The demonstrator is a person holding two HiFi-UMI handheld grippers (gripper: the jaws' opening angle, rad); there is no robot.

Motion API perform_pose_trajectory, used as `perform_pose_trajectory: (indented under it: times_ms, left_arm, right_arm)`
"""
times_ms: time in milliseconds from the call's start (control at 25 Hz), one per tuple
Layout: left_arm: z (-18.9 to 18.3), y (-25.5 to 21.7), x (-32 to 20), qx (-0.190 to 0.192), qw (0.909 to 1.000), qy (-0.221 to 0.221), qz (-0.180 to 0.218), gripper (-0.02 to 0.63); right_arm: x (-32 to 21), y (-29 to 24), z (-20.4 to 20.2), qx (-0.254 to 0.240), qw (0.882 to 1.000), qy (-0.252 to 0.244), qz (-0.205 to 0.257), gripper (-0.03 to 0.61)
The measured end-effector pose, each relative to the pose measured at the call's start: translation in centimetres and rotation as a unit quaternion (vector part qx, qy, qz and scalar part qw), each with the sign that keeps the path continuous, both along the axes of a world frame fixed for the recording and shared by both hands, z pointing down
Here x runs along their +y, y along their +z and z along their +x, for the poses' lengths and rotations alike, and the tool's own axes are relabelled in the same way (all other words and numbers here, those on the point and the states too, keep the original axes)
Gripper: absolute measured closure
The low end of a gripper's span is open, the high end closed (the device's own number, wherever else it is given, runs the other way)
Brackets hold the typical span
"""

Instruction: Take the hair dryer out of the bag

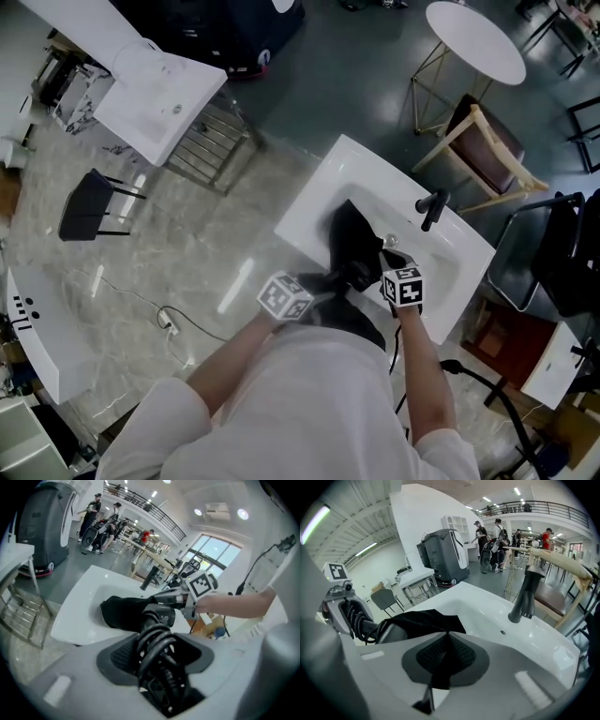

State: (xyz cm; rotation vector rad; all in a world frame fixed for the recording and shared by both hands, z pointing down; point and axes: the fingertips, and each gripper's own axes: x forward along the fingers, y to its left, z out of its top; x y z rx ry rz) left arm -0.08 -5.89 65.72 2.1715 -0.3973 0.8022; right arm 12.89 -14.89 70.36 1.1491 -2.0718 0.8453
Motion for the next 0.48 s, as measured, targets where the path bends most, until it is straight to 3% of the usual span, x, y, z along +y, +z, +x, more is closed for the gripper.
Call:
perform_pose_trajectory:
  times_ms: [240, 480]
  left_arm:
    - [0.1, -0.9, 3.1, 0.025, 0.9987, 0.045, 0.007, 0.379]
    - [-0.5, -2.5, 3.8, 0.066, 0.9978, 0.0, 0.006, 0.379]
  right_arm:
    - [0.3, -0.9, 0.6, 0.012, 0.999, 0.031, 0.002, 0.566]
    - [2.6, -1.2, 1.9, 0.024, 0.999, 0.028, -0.006, 0.566]
